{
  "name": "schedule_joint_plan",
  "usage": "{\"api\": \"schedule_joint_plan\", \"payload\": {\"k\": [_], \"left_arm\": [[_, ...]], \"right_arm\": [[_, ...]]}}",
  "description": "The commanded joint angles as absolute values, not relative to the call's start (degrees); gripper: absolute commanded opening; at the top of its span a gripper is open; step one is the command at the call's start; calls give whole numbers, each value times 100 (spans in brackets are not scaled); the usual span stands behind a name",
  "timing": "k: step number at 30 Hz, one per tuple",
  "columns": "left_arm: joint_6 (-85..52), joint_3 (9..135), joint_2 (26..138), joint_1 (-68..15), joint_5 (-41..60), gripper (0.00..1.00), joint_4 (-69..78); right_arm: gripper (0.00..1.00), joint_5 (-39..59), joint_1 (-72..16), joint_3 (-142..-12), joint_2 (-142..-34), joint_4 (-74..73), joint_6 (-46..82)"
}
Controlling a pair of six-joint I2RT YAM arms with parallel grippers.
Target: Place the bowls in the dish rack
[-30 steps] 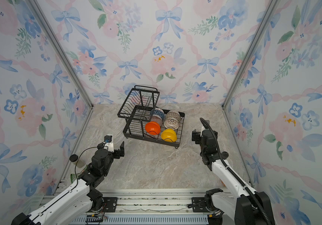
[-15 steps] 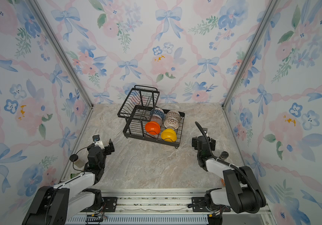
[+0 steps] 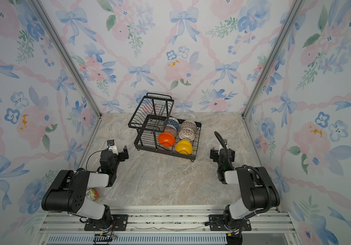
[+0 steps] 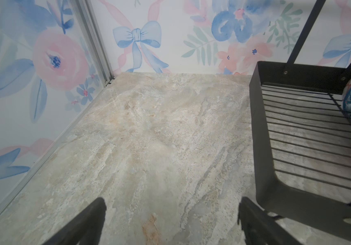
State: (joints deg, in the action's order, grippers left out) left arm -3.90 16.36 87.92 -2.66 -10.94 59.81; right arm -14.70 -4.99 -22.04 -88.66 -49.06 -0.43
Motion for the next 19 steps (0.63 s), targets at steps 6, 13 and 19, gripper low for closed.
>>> {"api": "schedule_joint_plan", "payload": {"k": [6,13,19], "left_arm": [[-176,1374,8988,-229,-835,98,6964],[-151,1369,8981,-270,-882,98,6964],[-132,1363,8982,-308,-940,98,6966]], "right_arm": [[97,-1105,-418,-2232,-8873,-5223,9],[97,-1110,-424,-2233,-8875,-5227,8],[97,-1152,-458,-2202,-8869,-5272,-17]]}}
